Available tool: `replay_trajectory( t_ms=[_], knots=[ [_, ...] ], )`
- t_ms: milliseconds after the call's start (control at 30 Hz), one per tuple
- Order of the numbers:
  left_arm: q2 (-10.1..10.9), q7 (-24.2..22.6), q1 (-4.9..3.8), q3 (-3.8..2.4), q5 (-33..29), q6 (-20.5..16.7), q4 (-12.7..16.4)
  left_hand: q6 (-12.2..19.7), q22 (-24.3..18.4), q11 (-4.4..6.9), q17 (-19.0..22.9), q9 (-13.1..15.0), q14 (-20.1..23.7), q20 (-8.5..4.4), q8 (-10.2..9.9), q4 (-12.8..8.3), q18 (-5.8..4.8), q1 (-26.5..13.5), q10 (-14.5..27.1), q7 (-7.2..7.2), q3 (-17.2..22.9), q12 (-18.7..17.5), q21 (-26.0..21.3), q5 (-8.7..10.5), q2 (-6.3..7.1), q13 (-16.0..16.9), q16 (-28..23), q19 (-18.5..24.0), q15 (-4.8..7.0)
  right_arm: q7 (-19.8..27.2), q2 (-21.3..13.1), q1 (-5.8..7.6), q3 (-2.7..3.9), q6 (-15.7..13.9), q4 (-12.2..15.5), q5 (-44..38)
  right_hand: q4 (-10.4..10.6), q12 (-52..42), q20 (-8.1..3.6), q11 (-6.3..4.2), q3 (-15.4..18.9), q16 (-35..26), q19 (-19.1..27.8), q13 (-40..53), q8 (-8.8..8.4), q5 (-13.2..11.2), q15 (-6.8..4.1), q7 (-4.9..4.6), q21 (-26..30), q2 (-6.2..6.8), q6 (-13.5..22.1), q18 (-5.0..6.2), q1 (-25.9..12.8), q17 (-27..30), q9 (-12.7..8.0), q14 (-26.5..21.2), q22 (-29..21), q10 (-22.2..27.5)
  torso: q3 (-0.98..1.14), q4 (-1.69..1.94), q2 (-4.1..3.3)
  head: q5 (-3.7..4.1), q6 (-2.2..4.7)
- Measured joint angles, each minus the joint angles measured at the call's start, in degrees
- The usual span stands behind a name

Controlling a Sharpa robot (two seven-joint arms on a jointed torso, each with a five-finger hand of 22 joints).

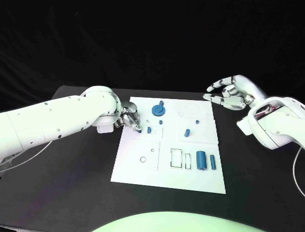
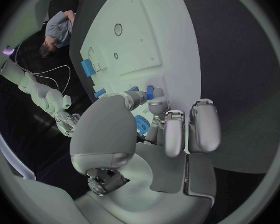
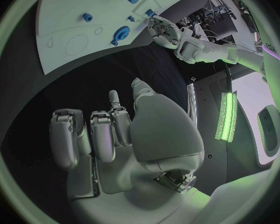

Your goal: Assemble the parts on the task board

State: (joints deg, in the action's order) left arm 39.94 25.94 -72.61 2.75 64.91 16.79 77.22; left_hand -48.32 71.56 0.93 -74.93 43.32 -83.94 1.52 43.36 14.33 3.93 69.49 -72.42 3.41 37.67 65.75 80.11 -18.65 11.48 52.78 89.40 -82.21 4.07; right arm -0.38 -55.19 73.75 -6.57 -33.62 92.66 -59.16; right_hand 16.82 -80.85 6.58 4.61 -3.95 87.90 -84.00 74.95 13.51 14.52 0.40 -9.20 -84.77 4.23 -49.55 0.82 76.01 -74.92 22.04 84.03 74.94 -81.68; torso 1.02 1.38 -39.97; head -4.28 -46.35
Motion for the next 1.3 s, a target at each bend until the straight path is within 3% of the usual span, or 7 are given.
replay_trajectory(
  t_ms=[33, 867, 900, 933, 1033, 1300],
  knots=[
    [-0.1, 0.1, 0.0, 0.01, 0.0, 0.0, -0.1, -0.2, 0.3, 0.16, 0.0, 0.0, 0.0, 0.04, 0.0, -1.0, 0.01, -0.5, -0.2, -0.07, 1.4, 0.3, 0.1, 0.0, -0.05, 0.2, 0.0, 0.0, 0.0, 0.0, 0.0, 0.0, 0.0, 0.0, 0.0, 0.0, 0.0, 0.0, 0.0, 0.0, 0.0, 0.0, 0.0, 0.0, 0.0, 0.0, 0.0, 0.0, 0.0, 0.0, 0.0, 0.0, 0.0, 0.0, 0.0, 0.0, 0.0, 0.0, 0.01, -0.02, 0.0, 0.0, -0.02],
    [-1.5, 1.6, 0.12, 0.18, -0.6, -0.1, -1.3, -2.8, 2.3, 1.32, 0.0, 0.8, -0.2, -0.6, 1.5, -1.9, 0.0, -5.8, -2.6, -1.58, 0.6, 1.5, 1.2, 0.61, -0.94, 1.9, 0.2, -1.0, 1.05, 0.1, 0.0, -0.04, 0.0, 0.0, 0.0, 0.0, 0.0, 0.0, 0.0, 0.0, 0.0, 0.0, 0.0, 0.0, 0.44, 0.5, 0.0, 0.0, 0.0, 0.0, 0.0, 0.0, 0.0, 0.0, -0.1, 0.0, 0.0, 0.0, 0.02, -0.01, 0.03, 0.18, -0.14],
    [-1.6, 1.6, 0.13, 0.18, -0.6, -0.2, -1.3, -2.8, 2.3, 1.32, 0.0, 0.7, -0.1, -0.6, 1.6, -2.2, 0.0, -6.1, -2.6, -1.58, 0.5, 1.5, 1.2, 0.67, -0.84, 1.9, 0.2, -1.0, 1.17, 0.1, 0.0, -0.04, 0.0, 0.0, 0.0, 0.0, 0.0, 0.0, 0.0, 0.0, 0.0, 0.0, 0.0, 0.0, 0.44, 0.5, 0.0, 0.0, 0.0, 0.0, 0.0, 0.0, 0.0, 0.0, -0.1, 0.0, 0.0, 0.0, 0.02, 0.0, 0.03, 0.2, -0.11],
    [-1.6, 1.6, 0.13, 0.18, -0.7, -0.2, -1.4, -2.8, 2.3, 1.32, 0.0, 0.7, 0.0, -0.71, 1.6, -4.6, 0.0, -6.9, -2.6, -1.59, 2.4, 1.5, 1.2, 0.72, -0.8, 1.9, 0.2, -1.1, 1.25, 0.1, 0.0, -0.04, 0.0, 0.0, 0.0, 0.0, 0.0, 0.0, 0.0, 0.0, 0.0, 0.0, 0.0, 0.0, 0.44, 0.5, 0.0, 0.0, 0.0, 0.0, 0.0, 0.0, 0.0, 0.0, -0.1, 0.0, 0.0, 0.0, 0.02, -0.01, 0.03, 0.23, -0.1],
    [-1.7, 1.7, 0.14, 0.18, -0.7, -0.2, -1.5, -3.1, 2.3, 1.32, 0.0, 0.7, 0.0, -0.81, 1.6, -5.2, 0.0, -7.6, -2.6, -1.82, 1.9, 1.5, 1.2, 0.72, -0.83, 1.9, 0.2, -1.2, 1.25, 0.1, 0.0, -0.05, 0.0, 0.0, 0.0, 0.0, 0.0, 0.0, 0.0, 0.0, 0.0, 0.0, 0.0, 0.0, 0.44, 0.5, 0.0, 0.0, 0.0, 0.0, 0.0, 0.0, 0.0, 0.0, -0.1, 0.0, 0.0, 0.0, 0.01, -0.01, 0.03, 0.24, -0.09],
    [-1.6, 2.0, 0.22, 0.2, -1.0, -0.3, -1.9, -3.7, 2.5, 1.41, 0.0, 0.4, 0.0, -0.81, 0.9, -0.5, -0.01, -10.0, -2.7, -2.3, -5.5, 1.5, 1.2, 0.67, 0.19, 2.1, 0.2, -1.2, 1.25, 0.1, 0.0, -0.06, 0.0, -0.1, 0.0, 0.0, 0.0, 0.0, 0.0, 0.0, 0.0, 0.0, 0.0, 0.0, 0.44, 0.5, 0.0, 0.0, 0.2, 0.0, 0.0, 0.0, 0.0, 0.0, -0.1, 0.0, 0.0, 0.0, 0.01, -0.01, 0.02, 0.3, -0.18]
  ],
)
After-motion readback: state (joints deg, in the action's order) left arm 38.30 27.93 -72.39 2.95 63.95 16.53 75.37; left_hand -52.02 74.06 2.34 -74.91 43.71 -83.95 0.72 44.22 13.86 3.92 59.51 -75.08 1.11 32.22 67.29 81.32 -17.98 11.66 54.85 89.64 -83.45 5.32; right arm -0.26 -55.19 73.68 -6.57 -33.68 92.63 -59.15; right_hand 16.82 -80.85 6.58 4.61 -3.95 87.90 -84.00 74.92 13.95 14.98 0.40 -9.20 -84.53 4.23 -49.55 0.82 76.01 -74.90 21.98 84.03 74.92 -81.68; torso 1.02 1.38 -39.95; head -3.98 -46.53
